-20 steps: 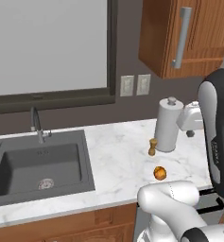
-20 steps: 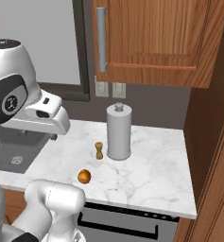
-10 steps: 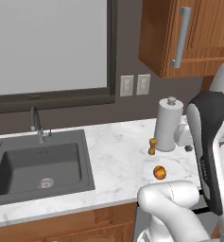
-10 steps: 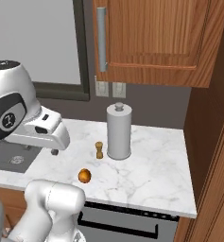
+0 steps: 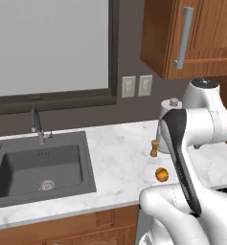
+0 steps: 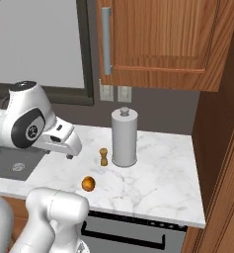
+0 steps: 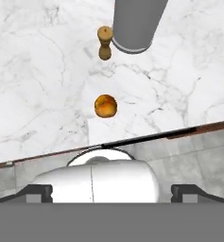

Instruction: There are various items on the counter. Only move the condiments/shakers into the cabinet.

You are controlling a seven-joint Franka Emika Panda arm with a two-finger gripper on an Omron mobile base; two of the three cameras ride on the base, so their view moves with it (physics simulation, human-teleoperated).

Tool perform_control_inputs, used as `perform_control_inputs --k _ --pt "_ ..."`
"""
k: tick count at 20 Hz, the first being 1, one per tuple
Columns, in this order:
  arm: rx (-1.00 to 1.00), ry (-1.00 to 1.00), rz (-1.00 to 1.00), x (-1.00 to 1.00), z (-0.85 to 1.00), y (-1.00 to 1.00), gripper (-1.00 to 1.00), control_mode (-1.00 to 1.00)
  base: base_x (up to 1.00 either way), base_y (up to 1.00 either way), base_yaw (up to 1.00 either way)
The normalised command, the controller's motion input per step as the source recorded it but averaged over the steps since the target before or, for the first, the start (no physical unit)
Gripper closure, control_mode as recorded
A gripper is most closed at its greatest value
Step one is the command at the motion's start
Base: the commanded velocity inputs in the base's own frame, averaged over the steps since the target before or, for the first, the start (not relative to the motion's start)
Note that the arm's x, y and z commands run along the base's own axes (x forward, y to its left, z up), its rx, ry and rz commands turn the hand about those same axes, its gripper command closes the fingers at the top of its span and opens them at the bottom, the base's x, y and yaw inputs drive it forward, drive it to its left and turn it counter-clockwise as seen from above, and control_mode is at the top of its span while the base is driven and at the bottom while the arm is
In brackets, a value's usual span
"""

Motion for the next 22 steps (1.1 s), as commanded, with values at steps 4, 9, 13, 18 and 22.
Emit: perform_control_inputs --k 4,9,13,18,22 --pt "0.0 0.0 -0.01 0.66 -0.12 0.27 -1.0 -1.0 0.0 0.0 0.0" --pt "0.0 -0.05 -0.08 0.45 -0.41 0.0 -1.0 -1.0 0.0 0.0 0.0" --pt "0.0 -0.03 -0.09 0.53 -0.72 0.0 -1.0 -1.0 0.0 0.0 0.0" --pt "0.0 -0.03 -0.11 0.36 -0.5 0.0 -1.0 -1.0 0.0 0.0 0.0" --pt "0.0 -0.05 -0.17 0.31 -0.08 -0.23 -1.0 -1.0 0.0 0.0 0.0"
